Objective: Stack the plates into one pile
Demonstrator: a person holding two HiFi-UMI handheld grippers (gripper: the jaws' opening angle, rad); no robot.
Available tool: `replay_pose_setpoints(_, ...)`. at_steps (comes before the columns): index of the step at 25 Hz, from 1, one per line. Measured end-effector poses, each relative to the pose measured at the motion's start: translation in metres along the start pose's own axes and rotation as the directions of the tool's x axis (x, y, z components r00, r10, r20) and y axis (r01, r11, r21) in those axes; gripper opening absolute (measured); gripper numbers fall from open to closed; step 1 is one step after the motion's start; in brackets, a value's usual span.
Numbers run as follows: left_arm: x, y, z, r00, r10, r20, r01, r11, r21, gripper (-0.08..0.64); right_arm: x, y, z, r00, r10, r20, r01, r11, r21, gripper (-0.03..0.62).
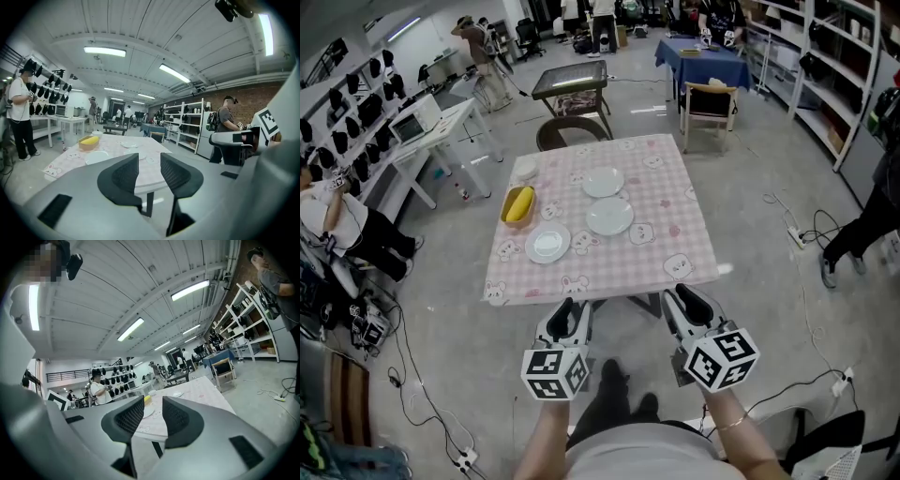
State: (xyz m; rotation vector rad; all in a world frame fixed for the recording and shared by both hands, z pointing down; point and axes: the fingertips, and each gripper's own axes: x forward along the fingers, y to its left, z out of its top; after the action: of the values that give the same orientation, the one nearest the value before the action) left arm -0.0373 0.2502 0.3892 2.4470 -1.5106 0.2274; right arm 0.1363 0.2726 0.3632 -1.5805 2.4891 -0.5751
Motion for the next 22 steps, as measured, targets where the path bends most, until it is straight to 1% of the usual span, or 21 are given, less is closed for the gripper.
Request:
replay_pose_setpoints(5,0.020,0.030,0.001,0.999,0.028,-0.021,-0.028,1.000,-0.007,0.144,0.034,-0.002,0.001,1.000,0.009,-0.021,-0.008,1.000,0.018,0.124)
replay_pose_setpoints(9,0.045,0.066,0.002,0.998,0.038,-0.043,-0.038,0.999,0.003,0.144,0.075,-0.002,0.001,0.999,0.018,-0.030,-0.017,1.000,0.018,0.124)
replay_pose_setpoints(15,0.106,0.137,0.020,0.998,0.047,-0.045,-0.046,0.999,0.009,0.153,0.165,-0.007,0.009,1.000,0.012,-0.026,-0.011,1.000,0.008,0.124)
replay_pose_setpoints(22,0.166,0.232,0.061,0.997,0.075,-0.034,-0.074,0.997,0.021,0.153,0.278,0.006,0.022,0.999,0.019,-0.048,-0.018,1.000,0.004,0.124)
